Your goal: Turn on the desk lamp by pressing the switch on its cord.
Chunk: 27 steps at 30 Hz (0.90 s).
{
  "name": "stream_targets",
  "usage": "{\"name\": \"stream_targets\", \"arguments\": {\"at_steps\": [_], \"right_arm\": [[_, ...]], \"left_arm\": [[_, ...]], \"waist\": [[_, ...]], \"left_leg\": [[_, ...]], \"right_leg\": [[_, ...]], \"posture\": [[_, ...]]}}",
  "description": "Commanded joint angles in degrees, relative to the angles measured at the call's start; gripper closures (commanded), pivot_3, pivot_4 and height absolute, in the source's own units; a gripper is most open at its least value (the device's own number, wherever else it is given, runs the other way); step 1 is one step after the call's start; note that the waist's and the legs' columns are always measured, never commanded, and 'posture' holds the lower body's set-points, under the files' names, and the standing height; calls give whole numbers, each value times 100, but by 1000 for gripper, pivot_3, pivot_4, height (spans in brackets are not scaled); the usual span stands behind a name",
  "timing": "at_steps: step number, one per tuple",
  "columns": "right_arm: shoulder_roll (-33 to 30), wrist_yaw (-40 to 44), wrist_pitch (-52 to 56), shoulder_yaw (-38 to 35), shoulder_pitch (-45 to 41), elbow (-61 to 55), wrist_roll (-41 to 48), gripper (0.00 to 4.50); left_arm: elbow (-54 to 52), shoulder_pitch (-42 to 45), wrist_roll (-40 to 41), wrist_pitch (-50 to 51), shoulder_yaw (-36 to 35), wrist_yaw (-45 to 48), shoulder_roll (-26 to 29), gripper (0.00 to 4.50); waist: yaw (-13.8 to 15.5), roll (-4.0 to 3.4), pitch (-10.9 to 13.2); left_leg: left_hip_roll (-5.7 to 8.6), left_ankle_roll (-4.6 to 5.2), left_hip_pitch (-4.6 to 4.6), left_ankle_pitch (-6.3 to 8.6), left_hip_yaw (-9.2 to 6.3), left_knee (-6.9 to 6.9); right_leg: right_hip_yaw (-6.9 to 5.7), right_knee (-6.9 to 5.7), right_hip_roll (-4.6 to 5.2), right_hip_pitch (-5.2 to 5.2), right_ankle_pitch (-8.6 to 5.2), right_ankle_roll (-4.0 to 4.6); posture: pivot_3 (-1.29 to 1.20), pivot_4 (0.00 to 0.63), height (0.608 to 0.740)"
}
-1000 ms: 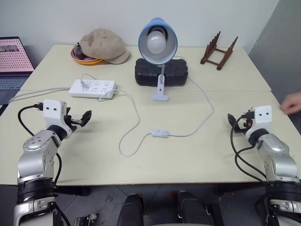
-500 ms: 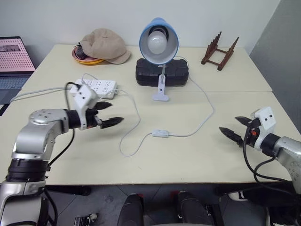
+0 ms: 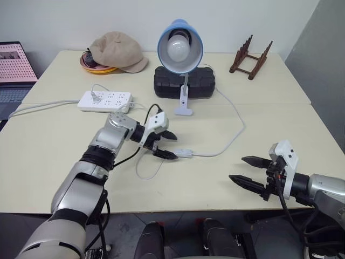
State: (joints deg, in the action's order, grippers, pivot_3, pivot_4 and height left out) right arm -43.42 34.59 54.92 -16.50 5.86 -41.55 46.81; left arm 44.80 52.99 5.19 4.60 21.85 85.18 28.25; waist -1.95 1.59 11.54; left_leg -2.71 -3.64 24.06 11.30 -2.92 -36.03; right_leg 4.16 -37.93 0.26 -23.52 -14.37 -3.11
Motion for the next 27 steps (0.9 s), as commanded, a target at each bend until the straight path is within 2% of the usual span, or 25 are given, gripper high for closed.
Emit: {"name": "stream_targets", "arguments": {"at_steps": [1, 5, 6, 10, 15, 17, 19, 24, 27], "right_arm": [[132, -317, 20, -212, 85, -309, 195, 0], [241, -581, -26, -288, 248, -417, 194, 0], [249, -608, -52, -301, 278, -407, 191, 0], [266, -672, -140, -284, 316, -340, 172, 0], [195, -595, -302, -209, 326, -160, 22, 0], [170, -582, -350, -179, 322, -123, -29, 0], [179, -568, -391, -77, 181, 15, -89, 0], [880, -1280, -58, 233, -115, 87, 208, 0], [1630, -1963, 212, 423, -259, 103, 646, 0]], "left_arm": [[679, 295, -289, -651, -12, 91, -195, 68], [1429, 501, -580, -1261, -23, -50, -484, 68], [1530, 540, -565, -1301, -93, -72, -545, 417], [1782, 609, -636, -1442, -230, -25, -665, 1173], [1660, 439, -677, -1474, -311, 229, -605, 2512], [1616, 397, -691, -1455, -332, 309, -587, 2835], [1431, 270, -632, -1385, -401, 376, -561, 3237], [528, 128, -109, -693, -1153, -759, -829, 3385], [-1183, -378, 620, 710, -1559, -1236, -1136, 3385]], "waist": [[4, 0, 0], [25, 3, -3], [28, 4, -4], [31, 5, -4], [20, 5, -4], [17, 5, -4], [16, 5, -5], [8, 5, -5], [15, 6, -5]], "left_leg": [[0, 0, 0, 0, 0, 0], [1, 0, -3, 0, -4, -6], [2, 1, -5, 0, -4, -7], [4, 1, -7, -1, -4, -12], [3, 1, -7, 0, -6, -6], [3, 1, -8, 0, -6, -3], [3, 1, -8, 0, -6, -2], [0, 1, -11, 0, -10, -6], [1, 2, -6, -1, -15, -6]], "right_leg": [[0, -1, 0, 0, 0, 0], [-1, -1, 0, 7, -11, 20], [-1, -2, 2, 10, -11, 20], [0, -1, 4, 16, -11, 19], [-2, -1, 2, 15, -8, 14], [-2, -1, 2, 15, 0, -2], [-3, -1, 2, 15, 1, -6], [-3, -7, 0, 15, -10, 14], [-7, -7, -1, 14, 0, -3]], "posture": [[0, 150, 740], [0, 150, 740], [0, 150, 740], [0, 150, 740], [0, 150, 740], [0, 150, 740], [0, 150, 740], [0, 150, 740], [0, 150, 740]]}}
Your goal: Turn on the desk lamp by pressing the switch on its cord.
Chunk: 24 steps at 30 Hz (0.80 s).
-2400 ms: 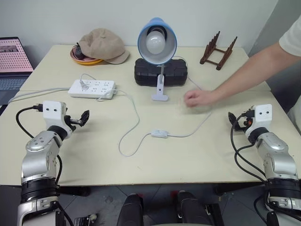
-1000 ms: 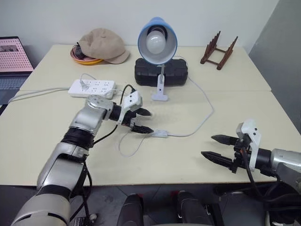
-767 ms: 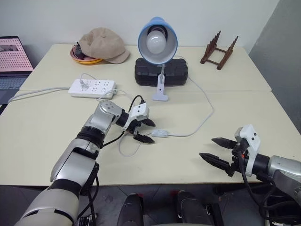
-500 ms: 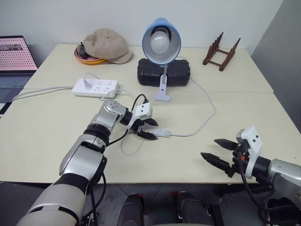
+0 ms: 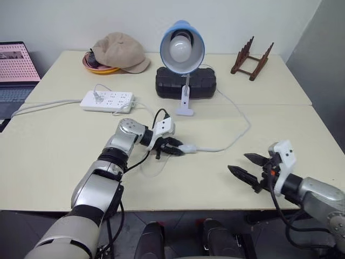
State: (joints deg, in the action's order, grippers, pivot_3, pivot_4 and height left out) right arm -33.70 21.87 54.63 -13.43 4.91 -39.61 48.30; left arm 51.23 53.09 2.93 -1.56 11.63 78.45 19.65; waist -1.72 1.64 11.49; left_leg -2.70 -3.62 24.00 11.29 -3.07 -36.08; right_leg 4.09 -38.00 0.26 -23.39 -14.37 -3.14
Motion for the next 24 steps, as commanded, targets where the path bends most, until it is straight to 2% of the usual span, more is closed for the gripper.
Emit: {"name": "stream_targets", "arguments": {"at_steps": [1, 6, 10, 17, 24], "right_arm": [[886, -921, 305, 118, -224, -60, 699, 0], [1906, -2388, 461, -94, -798, 380, 2108, 0], [2319, -3422, 201, -172, -1365, 890, 3013, 0], [2206, -4162, -80, -94, -1755, 1240, 3933, 0], [2050, -4419, -321, 86, -1991, 1449, 4228, 0]], "left_arm": [[-2306, -566, 994, 1652, -615, -767, -358, 3385], [-4182, -1443, 1320, 2653, -683, -1768, -675, 3385], [-5045, -1833, 1464, 3087, -617, -2403, -901, 3385], [-5520, -2044, 1529, 3277, -464, -2628, -796, 3385], [-5677, -2126, 1549, 3256, -307, -2643, -630, 3385]], "waist": [[-12, 0, 0], [-45, -6, -3], [-53, -6, -2], [-55, -8, -4], [-67, -8, -4]], "left_leg": [[-1, 0, -1, 0, 0, 2], [-4, 0, -4, 0, 3, 7], [-6, 4, -12, -3, -1, 3], [-2, 14, -8, -9, 2, 5], [-3, 14, -9, -8, 2, 11]], "right_leg": [[1, 1, 0, 0, 4, -8], [4, 1, 1, 0, 4, -8], [2, -10, -3, 1, 6, -8], [6, 3, -4, 3, 9, -5], [5, 2, -5, 0, 8, -4]], "posture": [[0, 150, 740], [0, 150, 740], [0, 150, 740], [0, 150, 740], [0, 150, 740]]}}
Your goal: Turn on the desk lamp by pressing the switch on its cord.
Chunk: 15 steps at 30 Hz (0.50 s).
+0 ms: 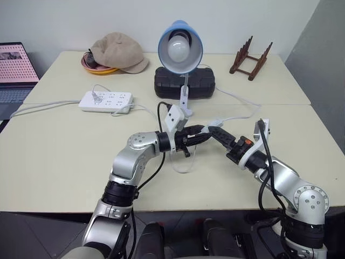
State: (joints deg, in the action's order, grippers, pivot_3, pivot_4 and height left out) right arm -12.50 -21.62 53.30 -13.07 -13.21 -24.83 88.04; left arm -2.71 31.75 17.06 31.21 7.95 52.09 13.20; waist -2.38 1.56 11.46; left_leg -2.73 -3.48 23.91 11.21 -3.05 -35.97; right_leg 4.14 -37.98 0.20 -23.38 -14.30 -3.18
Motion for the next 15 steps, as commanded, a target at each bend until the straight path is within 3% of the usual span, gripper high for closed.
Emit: {"name": "stream_targets", "arguments": {"at_steps": [1, 7, 15], "right_arm": [[-109, -67, -206, 77, -199, -8, 267, 0], [-278, -37, -285, 216, -254, 64, 322, 0], [-485, 95, -266, 411, -242, 33, 280, 1674]], "left_arm": [[-283, 12, 146, -26, 71, -17, 32, 3385], [-285, 39, 203, -39, 113, -61, 63, 3385], [-278, 44, 204, -68, 142, -86, 82, 3385]], "waist": [[-2, 0, 0], [-2, 0, 0], [-1, 0, 0]], "left_leg": [[0, 0, 0, 0, 0, -1], [0, 0, 1, 0, 0, -2], [0, 0, 1, 0, 1, 0]], "right_leg": [[0, 0, 0, 0, -1, 1], [0, 1, 0, 0, -15, 28], [1, 2, 0, 0, -16, 27]], "posture": [[0, 150, 740], [0, 150, 740], [0, 150, 740]]}}
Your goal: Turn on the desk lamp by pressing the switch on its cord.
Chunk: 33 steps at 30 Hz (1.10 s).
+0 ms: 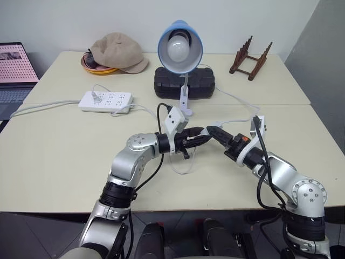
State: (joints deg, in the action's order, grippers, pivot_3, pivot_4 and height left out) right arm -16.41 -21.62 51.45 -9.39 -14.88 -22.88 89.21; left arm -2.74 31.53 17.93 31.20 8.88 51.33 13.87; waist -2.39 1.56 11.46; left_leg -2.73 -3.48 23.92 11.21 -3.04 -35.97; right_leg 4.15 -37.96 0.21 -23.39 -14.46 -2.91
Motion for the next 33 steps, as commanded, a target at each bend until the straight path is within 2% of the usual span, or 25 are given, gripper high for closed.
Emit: {"name": "stream_targets", "arguments": {"at_steps": [1, 10, 23, 24, 25, 29, 31, 33], "right_arm": [[-110, 112, -84, 63, -77, -167, 163, 1950], [-266, 137, -166, 173, -110, -173, 98, 3855], [-546, 313, -125, 392, -299, -239, -213, 3959], [-562, 326, -128, 377, -284, -241, -187, 3260], [-592, 350, -125, 361, -269, -245, -172, 3221], [-1024, 591, 0, 156, 2, -451, 11, 2289], [-2050, 1512, 341, -84, 350, -830, -511, 1883], [-2613, 2044, 376, -146, 518, -1003, -859, 1382]], "left_arm": [[-271, 70, 120, -68, 52, -11, 18, 3385], [-241, 99, 134, -109, 100, -38, 42, 3385], [-25, 249, -19, -330, 205, 37, 191, 3385], [18, 275, -34, -356, 214, 67, 225, 3385], [79, 315, -59, -395, 226, 116, 269, 3385], [486, 562, -213, -581, 284, 376, 516, 3385], [1115, 854, -527, -870, 481, 766, 878, 3385], [1541, 1026, -680, -1093, 614, 1034, 1080, 3385]], "waist": [[0, 0, 0], [2, 0, 0], [3, 0, 0], [4, 0, 0], [4, 0, 0], [8, 0, 0], [46, -5, 3], [59, -8, 5]], "left_leg": [[0, 0, 0, 0, 0, 0], [0, 0, 1, 0, 0, 0], [0, 0, 7, 0, 0, 1], [0, 0, 7, 0, 0, 1], [0, 0, 7, 0, 0, 1], [0, 0, 9, 0, 0, 2], [0, 0, 11, 0, 0, 2], [8, 0, 24, 0, 1, 2]], "right_leg": [[0, 0, 0, 0, -1, 1], [0, 2, 0, 0, -1, 2], [0, 8, 1, -3, -3, 5], [0, 9, 1, -3, -3, 5], [-1, 9, 1, -3, -2, 4], [-1, 9, 1, -6, -3, 5], [-1, 12, 1, -6, -3, 5], [-2, 17, 8, -17, -3, 5]], "posture": [[0, 150, 740], [0, 150, 740], [0, 150, 740], [0, 150, 740], [0, 150, 740], [0, 150, 740], [0, 150, 740], [0, 150, 740]]}}
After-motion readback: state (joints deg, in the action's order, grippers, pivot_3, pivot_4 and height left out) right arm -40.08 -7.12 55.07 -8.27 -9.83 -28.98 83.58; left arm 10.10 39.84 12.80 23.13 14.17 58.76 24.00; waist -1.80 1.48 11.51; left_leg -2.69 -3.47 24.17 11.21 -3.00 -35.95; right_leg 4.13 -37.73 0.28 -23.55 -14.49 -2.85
